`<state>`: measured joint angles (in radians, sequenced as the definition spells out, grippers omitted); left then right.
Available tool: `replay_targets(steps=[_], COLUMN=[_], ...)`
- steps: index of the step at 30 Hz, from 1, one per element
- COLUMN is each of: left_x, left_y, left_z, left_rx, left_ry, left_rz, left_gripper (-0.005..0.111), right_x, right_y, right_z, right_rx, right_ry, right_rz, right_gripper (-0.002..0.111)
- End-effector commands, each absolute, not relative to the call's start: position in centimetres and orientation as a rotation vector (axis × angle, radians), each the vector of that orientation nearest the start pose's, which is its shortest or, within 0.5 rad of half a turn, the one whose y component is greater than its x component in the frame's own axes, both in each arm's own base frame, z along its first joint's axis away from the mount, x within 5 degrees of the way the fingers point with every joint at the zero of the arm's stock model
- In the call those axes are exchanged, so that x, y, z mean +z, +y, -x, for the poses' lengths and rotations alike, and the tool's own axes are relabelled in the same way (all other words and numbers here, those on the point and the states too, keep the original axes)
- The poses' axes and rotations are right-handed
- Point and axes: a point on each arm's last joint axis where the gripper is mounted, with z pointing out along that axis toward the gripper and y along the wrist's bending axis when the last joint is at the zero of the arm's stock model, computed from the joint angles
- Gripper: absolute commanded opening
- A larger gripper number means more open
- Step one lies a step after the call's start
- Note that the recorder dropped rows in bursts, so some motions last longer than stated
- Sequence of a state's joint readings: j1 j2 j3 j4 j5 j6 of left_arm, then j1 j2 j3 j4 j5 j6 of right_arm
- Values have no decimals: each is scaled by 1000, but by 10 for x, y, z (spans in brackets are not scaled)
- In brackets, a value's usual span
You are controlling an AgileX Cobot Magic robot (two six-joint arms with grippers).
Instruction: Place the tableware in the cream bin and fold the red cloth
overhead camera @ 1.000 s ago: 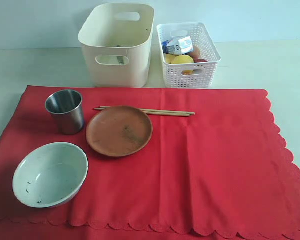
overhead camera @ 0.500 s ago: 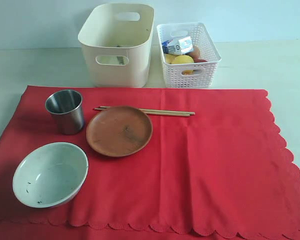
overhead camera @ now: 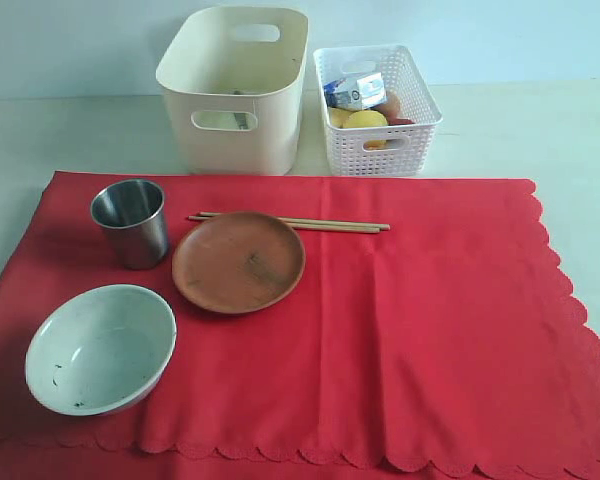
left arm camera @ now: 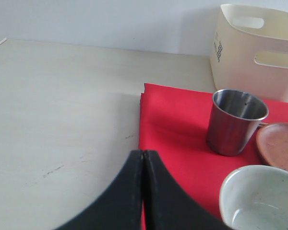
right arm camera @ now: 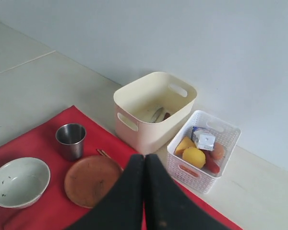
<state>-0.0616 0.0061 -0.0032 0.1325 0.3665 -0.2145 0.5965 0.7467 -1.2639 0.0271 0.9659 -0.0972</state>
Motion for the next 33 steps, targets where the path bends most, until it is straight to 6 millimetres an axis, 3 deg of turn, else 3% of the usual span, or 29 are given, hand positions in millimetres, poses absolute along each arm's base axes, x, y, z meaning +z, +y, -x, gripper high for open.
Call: replay_targets(steps=[1,6,12,33], left_x=[181,181,181,181], left_y=[1,1,1,2], left_z=[-53,-53,-53,-53], left_rx=[-68,-68,-68,-25], left_ry=[1838,1838,1838,1842], left_rz=[64,64,64,38], left_gripper=[0,0,0,0], right_x=[455,436,412,319], right_y=[40,29,26,50], right_z=[-57,-41,-37,-73], right_rx=[368,368,364,362], right_ry=[1765,1732,1708,1730], right_rz=[632,620,622,621], right_gripper=[0,0,0,0])
